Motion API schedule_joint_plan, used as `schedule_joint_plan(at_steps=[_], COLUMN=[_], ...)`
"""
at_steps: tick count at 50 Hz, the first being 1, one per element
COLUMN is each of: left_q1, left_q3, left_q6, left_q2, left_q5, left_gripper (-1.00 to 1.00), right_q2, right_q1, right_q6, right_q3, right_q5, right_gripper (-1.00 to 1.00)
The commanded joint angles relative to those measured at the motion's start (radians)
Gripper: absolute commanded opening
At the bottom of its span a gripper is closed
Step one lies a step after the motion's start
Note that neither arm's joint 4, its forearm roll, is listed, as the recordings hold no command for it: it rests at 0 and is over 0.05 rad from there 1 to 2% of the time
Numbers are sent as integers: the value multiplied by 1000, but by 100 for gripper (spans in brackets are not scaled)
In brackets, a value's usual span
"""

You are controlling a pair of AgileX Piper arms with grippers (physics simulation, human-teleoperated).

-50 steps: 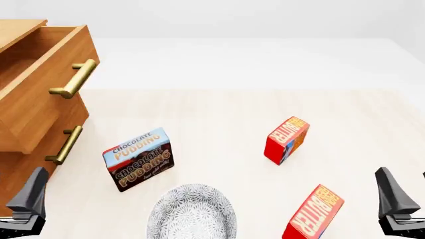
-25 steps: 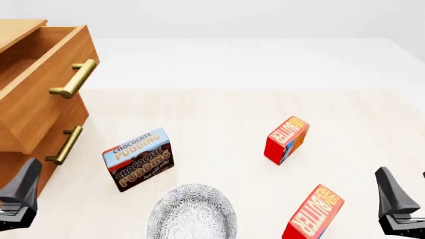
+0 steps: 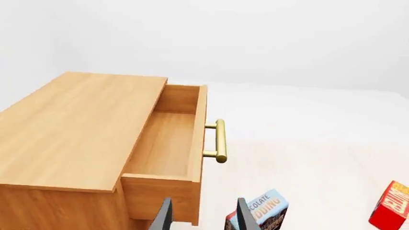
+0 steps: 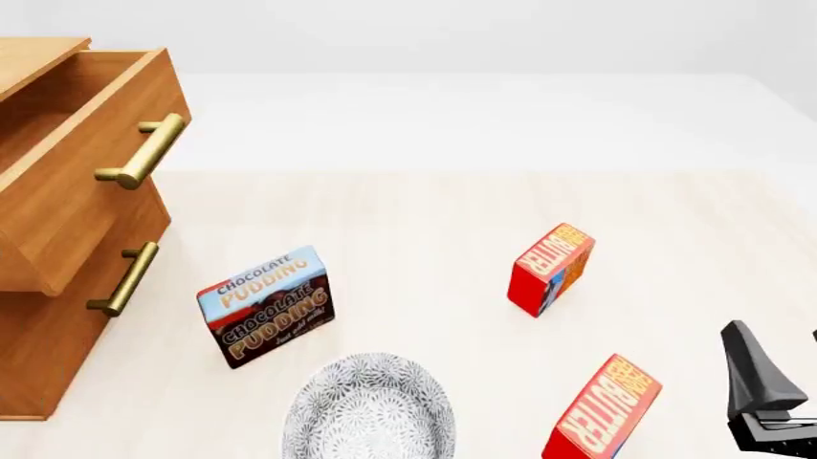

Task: Put the butter at the front in the top drawer of the cabinet and close it.

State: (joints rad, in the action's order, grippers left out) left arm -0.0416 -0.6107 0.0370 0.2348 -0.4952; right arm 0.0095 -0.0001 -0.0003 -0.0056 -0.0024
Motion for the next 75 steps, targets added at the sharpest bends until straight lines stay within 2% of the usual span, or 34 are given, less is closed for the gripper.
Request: schedule_joint_plan(at_steps=[1,7,16,19,23,32,39,44,60,66,75], left_q1=[-29,-13,33,25,48,44,66,55,59,57,53], left_q3=[-228,-344,-501,-579,-622,-734,-767,-805,-847,-873,-860], left_q6=[26,50,86,68,104,109,157,163,179,172,193], left_q2=[97,239,361,415,463,551,613,652,753,781,808], left_q5=[-159,-212,-292,-337,-370,-451,-504,-555,-656,-681,-685], left_gripper=[100,100,100,100,100,100,100,100,100,100,100], right_q2=[-1,-2,-2,-1,-2,-1,-2,-1,-2,-2,-2], right_q1=[0,0,0,0,0,0,0,0,0,0,0], right_q6=[0,0,0,0,0,0,0,0,0,0,0], right_q3=[1,1,1,1,1,1,1,1,1,1,1], right_q5=[0,0,0,0,0,0,0,0,0,0,0], right_gripper=[100,100,100,100,100,100,100,100,100,100,100])
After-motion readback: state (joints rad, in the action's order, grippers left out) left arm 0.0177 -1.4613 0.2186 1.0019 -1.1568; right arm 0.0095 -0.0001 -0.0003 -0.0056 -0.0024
